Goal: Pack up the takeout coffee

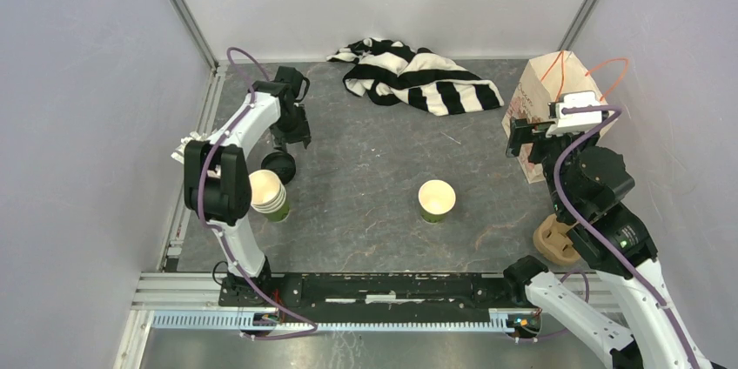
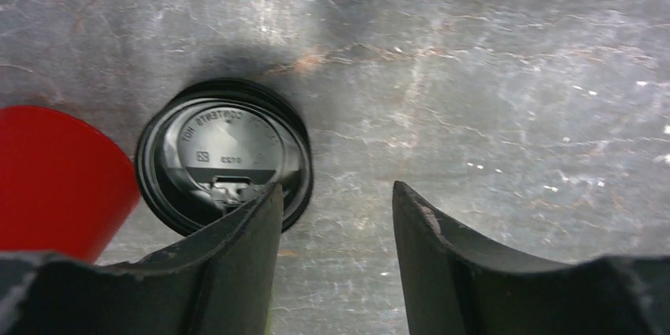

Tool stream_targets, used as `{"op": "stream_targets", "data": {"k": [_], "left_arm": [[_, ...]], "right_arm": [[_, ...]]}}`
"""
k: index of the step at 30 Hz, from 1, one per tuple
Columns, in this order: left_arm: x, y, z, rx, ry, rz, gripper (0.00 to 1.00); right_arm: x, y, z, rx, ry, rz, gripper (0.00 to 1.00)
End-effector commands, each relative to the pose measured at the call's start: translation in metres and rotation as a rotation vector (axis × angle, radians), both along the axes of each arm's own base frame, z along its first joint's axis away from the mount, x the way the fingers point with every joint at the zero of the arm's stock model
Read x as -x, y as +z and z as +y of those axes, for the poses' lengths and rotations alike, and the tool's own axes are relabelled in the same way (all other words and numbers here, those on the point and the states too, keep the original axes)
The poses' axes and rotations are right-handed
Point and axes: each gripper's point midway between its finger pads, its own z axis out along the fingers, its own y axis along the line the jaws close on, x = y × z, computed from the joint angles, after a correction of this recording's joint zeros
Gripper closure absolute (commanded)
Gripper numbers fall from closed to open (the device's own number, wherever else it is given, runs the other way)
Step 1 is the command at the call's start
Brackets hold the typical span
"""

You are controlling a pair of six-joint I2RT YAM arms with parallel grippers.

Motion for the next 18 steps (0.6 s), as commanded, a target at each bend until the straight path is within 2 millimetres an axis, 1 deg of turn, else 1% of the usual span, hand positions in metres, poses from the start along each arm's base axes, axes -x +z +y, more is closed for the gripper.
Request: {"op": "stream_targets", "data": {"k": [1,3,8,12,18], "left_arm": [[0.008,-0.016,0.009,-0.05,-0.053,0.059,0.43],[0.01,-0.019,0.013,-0.072,-0.057,0.065,0.45],[0.009,-0.022,0.017,-0.096,-0.069,0.072,0.53],[0.017,-0.03,0.022,-0.118,-0.067,0.091,0.57],[0.021,-0.036,0.026,-0.128,-0.068,0.099,0.59]], "right_arm": [[-0.002,0.009,0.005,-0.025,0.018,-0.014,0.02],[-0.003,0.008,0.006,-0.024,0.021,-0.01,0.02],[-0.004,0.008,0.008,-0.02,0.028,-0.004,0.02],[-0.005,0.007,0.009,-0.018,0.028,-0.003,0.02],[-0.005,0.006,0.01,-0.016,0.032,0.002,0.02]]}}
